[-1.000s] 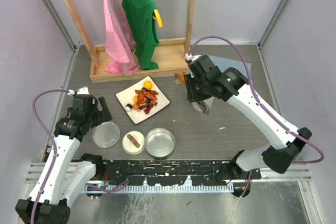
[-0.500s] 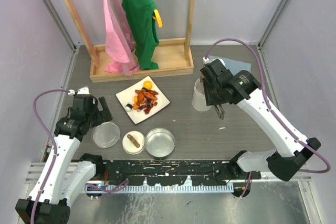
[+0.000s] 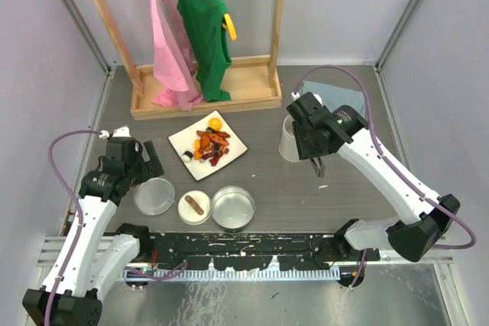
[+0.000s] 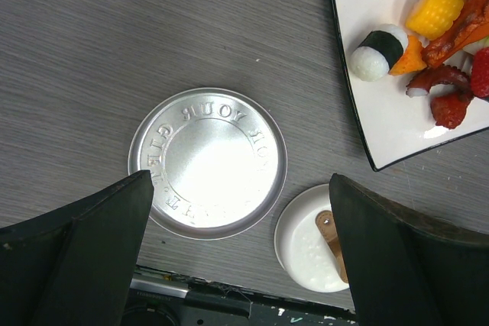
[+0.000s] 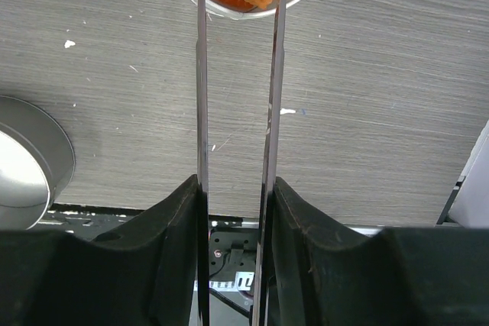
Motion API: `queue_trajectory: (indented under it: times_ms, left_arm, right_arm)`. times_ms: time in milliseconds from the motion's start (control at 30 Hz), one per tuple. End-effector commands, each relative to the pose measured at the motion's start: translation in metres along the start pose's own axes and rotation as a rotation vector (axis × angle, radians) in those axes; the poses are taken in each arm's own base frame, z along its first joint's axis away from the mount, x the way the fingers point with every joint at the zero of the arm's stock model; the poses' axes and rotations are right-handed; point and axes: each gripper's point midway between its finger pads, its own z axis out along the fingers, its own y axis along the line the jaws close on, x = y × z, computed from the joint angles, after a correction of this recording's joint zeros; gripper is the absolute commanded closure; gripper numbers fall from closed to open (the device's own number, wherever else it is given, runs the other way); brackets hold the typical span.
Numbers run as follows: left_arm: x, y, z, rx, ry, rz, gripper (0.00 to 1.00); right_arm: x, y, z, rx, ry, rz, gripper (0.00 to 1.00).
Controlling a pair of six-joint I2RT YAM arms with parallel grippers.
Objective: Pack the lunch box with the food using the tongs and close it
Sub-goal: Place the fake food in the packing box.
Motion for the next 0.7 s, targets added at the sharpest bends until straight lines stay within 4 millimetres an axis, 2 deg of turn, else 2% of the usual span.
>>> queue_trajectory:
  times_ms: [0, 200, 367, 533, 667]
  left_arm:
    - [-0.011, -0.005, 0.000, 0.019, -0.041, -0.019, 0.00]
    - [-0.010, -0.005, 0.001, 0.016, -0.035, -0.018, 0.00]
    - [-0.010, -0.004, 0.001, 0.014, -0.033, -0.017, 0.00]
    - [-0.009, -0.005, 0.001, 0.014, -0.030, -0.017, 0.00]
    - [-0.009, -0.004, 0.001, 0.009, -0.030, -0.016, 0.00]
  right_arm:
    - [-0.015, 0.001, 0.004, 0.003, -0.057, 0.015, 0.57]
    - [-0.020, -0.004, 0.006, 0.037, -0.058, 0.002, 0.53]
    - [-0.027, -0.005, -0.001, 0.036, -0.078, 0.003, 0.49]
    - [-0.037, -0.004, -0.013, 0.006, -0.117, 0.013, 0.48]
    - [-0.047, 0.002, -0.031, -0.060, -0.165, 0.032, 0.48]
